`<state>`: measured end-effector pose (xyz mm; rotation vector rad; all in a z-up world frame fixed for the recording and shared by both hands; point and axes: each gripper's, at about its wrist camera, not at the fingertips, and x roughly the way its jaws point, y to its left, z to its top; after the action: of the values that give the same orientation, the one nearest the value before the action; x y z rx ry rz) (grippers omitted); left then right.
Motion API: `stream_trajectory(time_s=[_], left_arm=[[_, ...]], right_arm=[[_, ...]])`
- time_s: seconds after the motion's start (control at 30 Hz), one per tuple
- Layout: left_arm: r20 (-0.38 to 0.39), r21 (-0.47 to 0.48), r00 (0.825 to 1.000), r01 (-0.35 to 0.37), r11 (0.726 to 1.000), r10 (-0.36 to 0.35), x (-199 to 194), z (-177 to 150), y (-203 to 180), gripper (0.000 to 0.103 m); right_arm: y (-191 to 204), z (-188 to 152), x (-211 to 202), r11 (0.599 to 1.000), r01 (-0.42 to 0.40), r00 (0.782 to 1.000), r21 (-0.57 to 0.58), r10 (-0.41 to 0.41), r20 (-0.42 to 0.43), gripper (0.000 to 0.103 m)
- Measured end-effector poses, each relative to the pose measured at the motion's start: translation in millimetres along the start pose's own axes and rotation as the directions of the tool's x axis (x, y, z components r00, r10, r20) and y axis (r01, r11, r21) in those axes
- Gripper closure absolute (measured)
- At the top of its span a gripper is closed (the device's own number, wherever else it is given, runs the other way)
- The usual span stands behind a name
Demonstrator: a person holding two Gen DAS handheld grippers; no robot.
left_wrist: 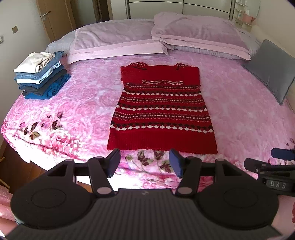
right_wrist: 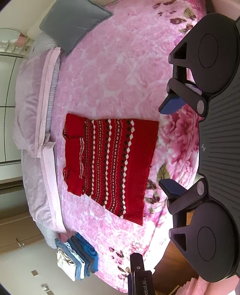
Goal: Fold clothes
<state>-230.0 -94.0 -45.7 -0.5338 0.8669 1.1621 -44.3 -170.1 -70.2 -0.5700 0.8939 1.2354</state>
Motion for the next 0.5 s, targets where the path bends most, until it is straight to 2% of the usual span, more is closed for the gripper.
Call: stream_trajectory(time_s=[0.3,0.5], left_arm=[[-0.027,0.016,0.999,0.024,1.000,-0.023,13.4,11.1,1.5,0.048],[-0.057,-0.007,0.998,0.040,0.999,-0.040,37.4,22.7,26.2,0.048]], right_arm=[[-3.3,5.6,4.3,0.999,0.012,1.000,0.035,-0.011,-0.021,0.023],[-0.6,19.7,13.0,0.997,0.016,1.000,0.076,-0.015,-0.009,0.023]])
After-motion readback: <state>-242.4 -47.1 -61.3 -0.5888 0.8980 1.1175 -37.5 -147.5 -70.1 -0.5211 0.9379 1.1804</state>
